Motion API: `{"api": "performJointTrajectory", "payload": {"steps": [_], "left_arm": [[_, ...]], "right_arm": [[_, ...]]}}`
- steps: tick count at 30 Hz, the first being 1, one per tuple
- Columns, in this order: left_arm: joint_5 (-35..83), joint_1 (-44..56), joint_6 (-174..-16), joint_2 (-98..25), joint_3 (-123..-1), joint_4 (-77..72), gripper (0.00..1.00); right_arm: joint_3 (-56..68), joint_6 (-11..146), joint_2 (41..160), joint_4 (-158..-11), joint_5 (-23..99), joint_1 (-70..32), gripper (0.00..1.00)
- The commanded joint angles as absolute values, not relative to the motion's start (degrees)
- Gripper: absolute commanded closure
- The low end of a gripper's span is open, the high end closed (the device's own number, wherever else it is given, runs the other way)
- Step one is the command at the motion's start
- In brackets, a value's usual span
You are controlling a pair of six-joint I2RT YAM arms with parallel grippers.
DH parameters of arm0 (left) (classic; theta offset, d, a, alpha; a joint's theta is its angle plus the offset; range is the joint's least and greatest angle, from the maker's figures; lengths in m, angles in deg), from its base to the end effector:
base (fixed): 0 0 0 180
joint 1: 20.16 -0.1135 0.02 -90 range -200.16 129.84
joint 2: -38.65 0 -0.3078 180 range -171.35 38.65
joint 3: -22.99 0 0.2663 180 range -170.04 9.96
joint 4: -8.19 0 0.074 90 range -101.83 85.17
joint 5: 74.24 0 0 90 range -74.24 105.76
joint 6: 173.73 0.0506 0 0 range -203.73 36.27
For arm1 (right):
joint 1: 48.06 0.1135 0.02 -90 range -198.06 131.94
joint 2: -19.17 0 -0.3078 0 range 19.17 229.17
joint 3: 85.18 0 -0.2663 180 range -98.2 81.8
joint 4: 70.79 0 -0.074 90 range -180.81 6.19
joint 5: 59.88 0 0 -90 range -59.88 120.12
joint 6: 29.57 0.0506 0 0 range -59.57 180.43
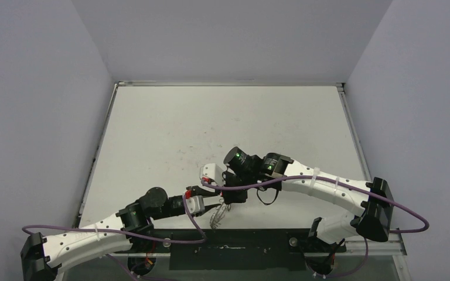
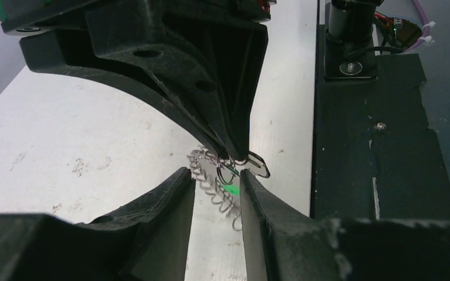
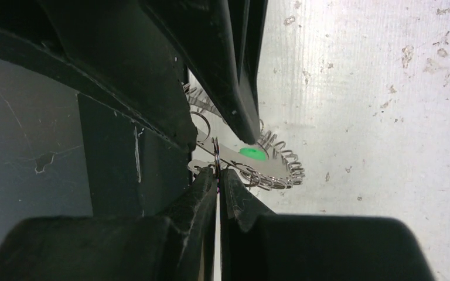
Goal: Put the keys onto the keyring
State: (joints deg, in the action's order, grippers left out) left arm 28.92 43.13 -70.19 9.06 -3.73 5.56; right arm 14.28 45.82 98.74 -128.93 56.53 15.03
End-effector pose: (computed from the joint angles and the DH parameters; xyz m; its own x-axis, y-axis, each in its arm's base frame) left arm 0.0531 -0.1311 0.2403 0.1856 0.1383 -0.9728 0.9548 0.2086 0.2118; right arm 0.1135 0.2734 0.3205 -0.1390 -0.7731 -0.6189 -0.9744 -0.0048 0.2249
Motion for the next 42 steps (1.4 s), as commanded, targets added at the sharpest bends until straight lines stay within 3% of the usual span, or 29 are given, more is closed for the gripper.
{"api": "performJointTrajectory", "payload": {"steps": [1, 10, 19, 23, 27, 31, 35, 39, 42], "left_arm": [[30.46, 43.39, -71.84, 6.99, -3.03, 15.51, 0.68], [30.93, 43.39, -69.98, 5.51, -4.06, 11.12, 0.78], [31.71, 43.39, -69.48, 2.68, -4.01, 12.09, 0.99], [32.24, 43.39, -69.15, 1.51, -4.27, 12.48, 0.98], [32.48, 43.39, -69.14, 1.53, -4.24, 12.75, 0.84], [33.16, 43.39, -69.14, 1.62, -4.01, 13.26, 0.83], [34.72, 43.39, -69.29, 1.28, -3.68, 14.13, 0.87], [35.11, 43.39, -69.56, 1.49, -3.10, 14.42, 1.00], [34.48, 43.39, -69.68, 2.41, -2.47, 14.33, 1.00]], "right_arm": [[11.91, 46.72, 98.65, -126.39, 58.18, 15.87, 1.00], [11.61, 46.72, 98.64, -125.91, 58.34, 16.50, 1.00], [11.50, 46.73, 98.45, -125.06, 58.42, 17.31, 1.00], [11.70, 46.72, 98.40, -124.60, 58.01, 17.32, 1.00], [11.89, 46.81, 98.20, -123.98, 57.91, 17.24, 1.00], [11.91, 46.71, 98.19, -123.76, 57.57, 17.25, 1.00], [12.20, 46.90, 98.10, -123.28, 57.01, 17.29, 1.00], [12.28, 46.83, 98.10, -123.35, 55.99, 17.28, 1.00], [12.95, 46.81, 97.94, -123.36, 55.06, 17.03, 1.00]]}}
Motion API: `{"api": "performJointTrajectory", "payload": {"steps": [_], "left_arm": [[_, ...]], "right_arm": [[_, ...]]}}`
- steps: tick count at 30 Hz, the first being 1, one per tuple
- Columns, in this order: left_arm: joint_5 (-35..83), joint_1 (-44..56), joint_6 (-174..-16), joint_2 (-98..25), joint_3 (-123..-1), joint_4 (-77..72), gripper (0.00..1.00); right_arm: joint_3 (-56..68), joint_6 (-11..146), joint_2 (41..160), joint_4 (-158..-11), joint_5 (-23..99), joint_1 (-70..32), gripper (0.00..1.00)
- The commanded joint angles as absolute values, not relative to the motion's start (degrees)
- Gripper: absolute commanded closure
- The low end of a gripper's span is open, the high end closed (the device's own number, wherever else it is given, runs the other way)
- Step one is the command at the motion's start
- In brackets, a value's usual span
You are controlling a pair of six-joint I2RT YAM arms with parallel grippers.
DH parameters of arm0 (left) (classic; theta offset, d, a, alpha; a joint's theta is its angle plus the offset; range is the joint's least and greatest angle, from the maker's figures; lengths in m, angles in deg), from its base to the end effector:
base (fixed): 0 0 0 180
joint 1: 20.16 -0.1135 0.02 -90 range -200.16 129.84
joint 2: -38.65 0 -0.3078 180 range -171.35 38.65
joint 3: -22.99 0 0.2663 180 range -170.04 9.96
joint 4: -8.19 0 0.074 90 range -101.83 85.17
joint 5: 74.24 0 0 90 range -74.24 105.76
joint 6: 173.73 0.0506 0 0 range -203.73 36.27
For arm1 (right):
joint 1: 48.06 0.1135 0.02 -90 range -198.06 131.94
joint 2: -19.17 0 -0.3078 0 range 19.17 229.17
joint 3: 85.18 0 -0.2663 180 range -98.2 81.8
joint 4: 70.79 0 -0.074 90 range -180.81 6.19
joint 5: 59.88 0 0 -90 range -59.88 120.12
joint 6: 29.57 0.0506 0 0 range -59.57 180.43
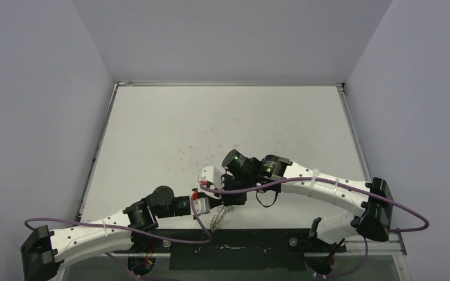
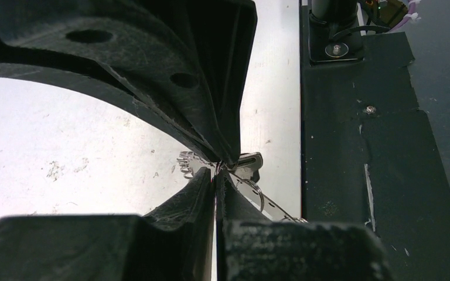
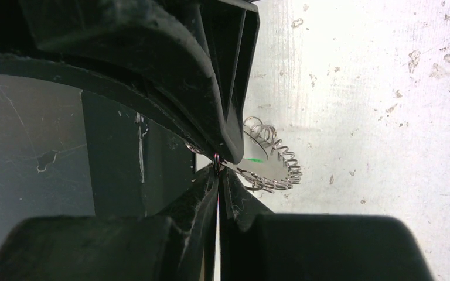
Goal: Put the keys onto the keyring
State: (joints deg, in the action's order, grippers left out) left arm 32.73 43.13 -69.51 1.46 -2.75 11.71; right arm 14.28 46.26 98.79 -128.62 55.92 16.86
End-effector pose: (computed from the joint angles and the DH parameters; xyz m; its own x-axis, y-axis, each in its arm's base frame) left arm 0.0574 -0.1469 0.2298 0.1817 0.1616 -0.9700 0.9694 0.1361 0.2043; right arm 0.1056 0.2775 0.3204 -0.1201 -0.7765 -0.6186 -0.9752 -0.0244 0.2199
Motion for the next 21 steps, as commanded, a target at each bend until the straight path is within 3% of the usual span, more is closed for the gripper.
{"api": "performJointTrajectory", "payload": {"steps": [1, 7, 10, 21], "left_arm": [[34.22, 43.39, -69.87, 2.92, -2.09, 14.38, 1.00], [31.46, 43.39, -71.36, 7.87, 0.86, 16.21, 1.00], [30.46, 43.39, -71.82, 10.43, 1.58, 16.08, 1.00], [29.64, 43.39, -72.52, 13.99, 2.31, 15.74, 1.00]], "right_arm": [[13.25, 46.81, 97.78, -123.36, 54.71, 16.92, 1.00], [15.89, 47.42, 96.54, -122.73, 53.50, 15.97, 1.00], [18.34, 47.75, 95.71, -120.85, 53.24, 15.44, 0.89], [22.28, 47.44, 94.32, -117.02, 53.79, 14.89, 0.85]]}}
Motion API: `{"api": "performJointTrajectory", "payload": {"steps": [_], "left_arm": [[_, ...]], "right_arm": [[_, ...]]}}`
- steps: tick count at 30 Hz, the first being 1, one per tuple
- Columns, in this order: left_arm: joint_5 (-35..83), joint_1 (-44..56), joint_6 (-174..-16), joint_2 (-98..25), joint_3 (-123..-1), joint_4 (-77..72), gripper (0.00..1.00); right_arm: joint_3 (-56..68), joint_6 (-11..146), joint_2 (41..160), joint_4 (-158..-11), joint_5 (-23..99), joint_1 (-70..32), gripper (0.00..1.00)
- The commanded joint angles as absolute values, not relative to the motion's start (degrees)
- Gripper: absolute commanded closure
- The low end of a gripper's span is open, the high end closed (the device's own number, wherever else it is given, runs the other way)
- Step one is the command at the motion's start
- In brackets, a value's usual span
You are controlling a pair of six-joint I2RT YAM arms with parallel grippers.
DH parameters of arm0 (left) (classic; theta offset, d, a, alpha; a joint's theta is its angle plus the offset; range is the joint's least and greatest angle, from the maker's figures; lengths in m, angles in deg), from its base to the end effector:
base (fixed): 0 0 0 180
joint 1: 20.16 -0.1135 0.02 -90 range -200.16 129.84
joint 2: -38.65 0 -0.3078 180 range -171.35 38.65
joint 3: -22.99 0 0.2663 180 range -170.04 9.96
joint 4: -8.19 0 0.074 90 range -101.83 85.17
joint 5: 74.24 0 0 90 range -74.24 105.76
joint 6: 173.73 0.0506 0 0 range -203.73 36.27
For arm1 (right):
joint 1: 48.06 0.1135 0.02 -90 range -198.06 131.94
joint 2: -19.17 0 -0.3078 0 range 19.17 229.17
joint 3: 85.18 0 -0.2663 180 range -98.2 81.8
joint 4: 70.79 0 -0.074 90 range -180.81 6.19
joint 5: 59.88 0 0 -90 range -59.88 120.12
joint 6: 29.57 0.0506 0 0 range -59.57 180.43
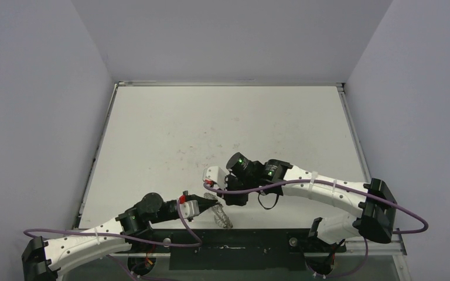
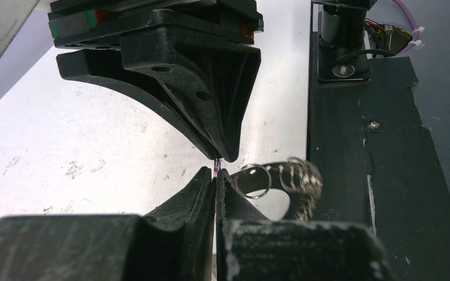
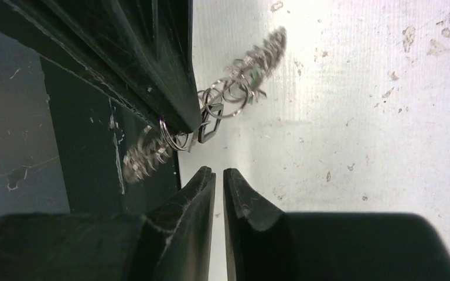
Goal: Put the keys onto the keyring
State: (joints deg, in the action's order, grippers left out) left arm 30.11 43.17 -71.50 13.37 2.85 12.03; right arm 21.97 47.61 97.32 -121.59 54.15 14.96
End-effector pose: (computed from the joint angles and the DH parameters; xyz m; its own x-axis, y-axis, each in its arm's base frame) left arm 0.0471 -0.1217 0.2183 0.1970 0.0650 -0.9782 0.9569 0.2043 0.2063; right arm 0.1128 0.2669 0.2904 -0.1637 -0.7683 -0.6188 -0.9777 0.0425 0.2058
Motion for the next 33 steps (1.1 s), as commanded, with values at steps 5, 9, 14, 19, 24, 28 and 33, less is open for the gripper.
{"api": "performJointTrajectory", "payload": {"steps": [5, 9, 14, 19, 24, 28, 33], "left_arm": [[30.03, 43.39, -72.76, 13.77, 2.40, 16.19, 1.00], [30.30, 43.39, -72.84, 13.69, 2.59, 16.85, 1.00], [30.86, 43.39, -73.10, 13.31, 2.78, 18.24, 1.00], [31.22, 43.39, -73.29, 12.99, 2.53, 18.50, 1.00], [31.31, 43.39, -73.49, 12.88, 2.83, 19.40, 1.00], [31.40, 43.39, -73.59, 13.19, 2.86, 19.36, 1.00], [31.15, 43.39, -73.57, 13.57, 3.11, 19.47, 1.00]], "right_arm": [[25.62, 46.23, 88.00, -111.63, 54.36, 14.85, 0.64], [31.04, 45.60, 81.25, -102.26, 56.99, 14.86, 0.46], [35.47, 44.81, 78.46, -96.08, 58.12, 14.82, 0.45], [34.77, 44.90, 82.41, -94.98, 60.85, 14.85, 0.51], [34.80, 45.75, 85.70, -93.07, 61.47, 14.85, 0.63], [35.47, 46.00, 86.74, -91.36, 61.76, 14.78, 0.74], [35.35, 46.03, 87.37, -91.85, 60.87, 14.86, 0.98]]}}
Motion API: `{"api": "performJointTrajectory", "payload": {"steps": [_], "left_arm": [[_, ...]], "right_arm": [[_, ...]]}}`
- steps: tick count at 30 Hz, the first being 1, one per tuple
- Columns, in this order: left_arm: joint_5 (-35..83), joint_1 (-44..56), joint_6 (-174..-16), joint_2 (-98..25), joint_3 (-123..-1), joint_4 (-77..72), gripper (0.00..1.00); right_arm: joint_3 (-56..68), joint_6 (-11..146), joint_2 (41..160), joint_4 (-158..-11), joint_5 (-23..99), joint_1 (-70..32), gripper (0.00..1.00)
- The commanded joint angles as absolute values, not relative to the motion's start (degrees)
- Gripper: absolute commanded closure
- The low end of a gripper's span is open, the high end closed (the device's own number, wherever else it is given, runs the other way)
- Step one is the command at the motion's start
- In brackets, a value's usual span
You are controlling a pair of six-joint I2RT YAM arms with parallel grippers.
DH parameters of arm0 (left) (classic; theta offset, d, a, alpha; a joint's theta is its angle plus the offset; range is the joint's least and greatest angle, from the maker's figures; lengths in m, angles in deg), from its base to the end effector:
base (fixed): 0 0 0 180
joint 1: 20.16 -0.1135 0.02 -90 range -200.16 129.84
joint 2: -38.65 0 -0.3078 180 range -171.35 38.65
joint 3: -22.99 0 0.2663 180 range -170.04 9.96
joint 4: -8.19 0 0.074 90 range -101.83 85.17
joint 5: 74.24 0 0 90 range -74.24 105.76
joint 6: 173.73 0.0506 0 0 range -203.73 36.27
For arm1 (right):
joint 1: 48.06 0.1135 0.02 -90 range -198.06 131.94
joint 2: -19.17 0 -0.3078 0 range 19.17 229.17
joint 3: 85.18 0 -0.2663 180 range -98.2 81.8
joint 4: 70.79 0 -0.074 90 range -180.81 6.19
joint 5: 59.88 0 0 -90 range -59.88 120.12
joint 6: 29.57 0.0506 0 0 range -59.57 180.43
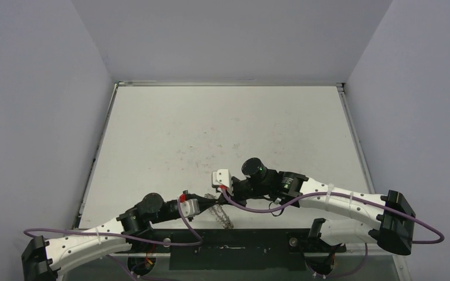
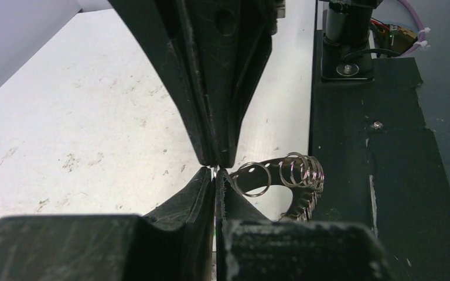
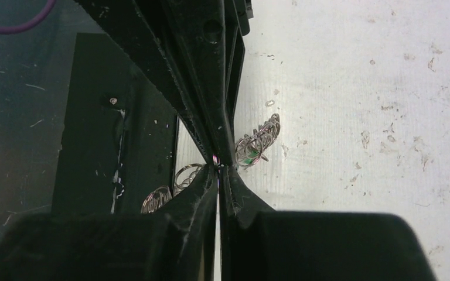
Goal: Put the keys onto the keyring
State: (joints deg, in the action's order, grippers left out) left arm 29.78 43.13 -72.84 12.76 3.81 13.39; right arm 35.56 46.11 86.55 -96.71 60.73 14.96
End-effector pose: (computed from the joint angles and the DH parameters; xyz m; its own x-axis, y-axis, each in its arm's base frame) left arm 0.0478 -0.1222 0.2135 0.1727 0.0646 -0.9829 0.9602 0.2113 0.1826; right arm 0.0962 0.2458 0.2942 -0.0090 -0.4869 -0.8734 -0.9914 -0.1094 0.0712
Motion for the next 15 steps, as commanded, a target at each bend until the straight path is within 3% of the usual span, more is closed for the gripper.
{"api": "performJointTrajectory", "payload": {"steps": [1, 5, 8, 10, 13, 15], "left_arm": [[31.07, 43.39, -73.50, 13.64, 3.11, 19.40, 1.00], [31.12, 43.39, -73.55, 13.93, 3.28, 19.27, 1.00], [31.14, 43.39, -73.77, 14.19, 3.43, 19.23, 1.00], [31.14, 43.39, -73.78, 14.45, 3.46, 19.18, 1.00], [31.29, 43.39, -73.81, 14.77, 3.49, 19.27, 1.00], [31.30, 43.39, -73.99, 14.98, 3.52, 19.31, 1.00]], "right_arm": [[35.39, 46.02, 87.45, -92.12, 60.80, 14.82, 0.99], [35.67, 46.26, 86.85, -92.34, 59.24, 14.86, 0.93], [37.06, 46.28, 85.37, -91.31, 58.00, 14.66, 0.72], [38.33, 46.12, 84.21, -90.04, 57.85, 14.43, 0.66], [40.91, 46.02, 82.82, -87.05, 58.95, 14.03, 0.66], [42.24, 46.26, 82.20, -84.65, 59.79, 13.80, 0.74]]}}
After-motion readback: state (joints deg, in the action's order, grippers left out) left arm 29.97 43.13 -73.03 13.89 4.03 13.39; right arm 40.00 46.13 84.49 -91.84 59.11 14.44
